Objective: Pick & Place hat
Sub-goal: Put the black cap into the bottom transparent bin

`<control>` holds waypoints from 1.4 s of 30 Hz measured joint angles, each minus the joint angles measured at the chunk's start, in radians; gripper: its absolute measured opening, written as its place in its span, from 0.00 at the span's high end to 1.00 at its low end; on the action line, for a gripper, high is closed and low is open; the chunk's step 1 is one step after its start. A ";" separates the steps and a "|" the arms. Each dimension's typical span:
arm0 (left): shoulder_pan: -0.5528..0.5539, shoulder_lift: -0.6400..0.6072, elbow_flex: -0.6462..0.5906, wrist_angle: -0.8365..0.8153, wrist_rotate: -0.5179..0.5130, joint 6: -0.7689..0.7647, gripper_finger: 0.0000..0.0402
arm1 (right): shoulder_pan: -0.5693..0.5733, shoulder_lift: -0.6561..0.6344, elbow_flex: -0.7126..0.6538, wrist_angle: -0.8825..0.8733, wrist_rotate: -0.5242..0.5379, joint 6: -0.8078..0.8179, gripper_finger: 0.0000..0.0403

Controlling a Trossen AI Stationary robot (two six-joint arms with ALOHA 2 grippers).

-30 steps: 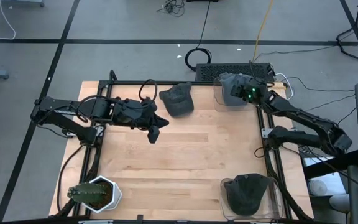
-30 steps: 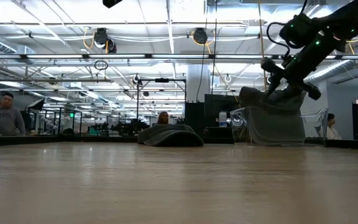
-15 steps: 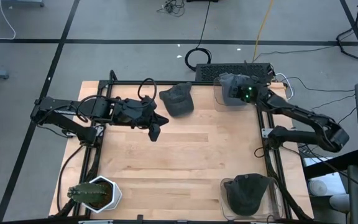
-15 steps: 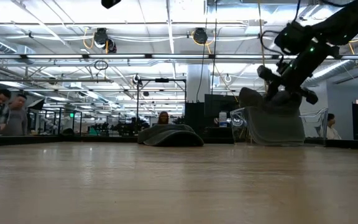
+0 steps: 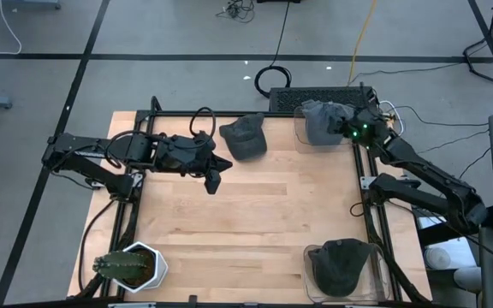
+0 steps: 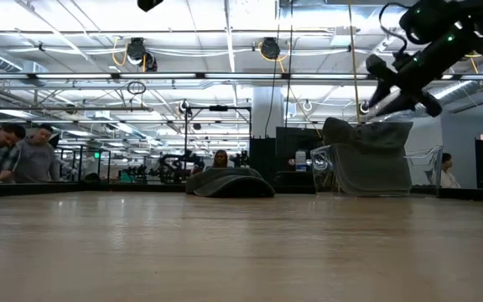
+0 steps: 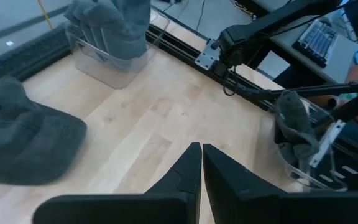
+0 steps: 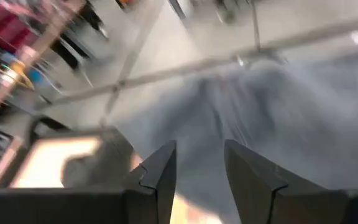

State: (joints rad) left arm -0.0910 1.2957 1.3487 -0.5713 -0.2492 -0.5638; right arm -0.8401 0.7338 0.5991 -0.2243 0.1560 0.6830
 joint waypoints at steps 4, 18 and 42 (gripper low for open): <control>0.023 0.000 0.000 0.000 -0.020 0.012 0.94 | 0.017 -0.006 -0.004 -0.128 -0.071 0.133 0.69; 0.176 0.055 0.000 0.141 0.006 0.000 0.94 | 0.085 0.001 -0.008 -0.082 -0.107 0.046 0.69; 0.230 0.177 -0.001 0.363 0.048 -0.209 0.94 | 0.083 0.004 -0.005 0.334 -0.568 0.113 0.69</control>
State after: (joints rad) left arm 0.1391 1.4723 1.3476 -0.2086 -0.2016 -0.7732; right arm -0.7570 0.7376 0.5942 0.1093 -0.4122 0.7957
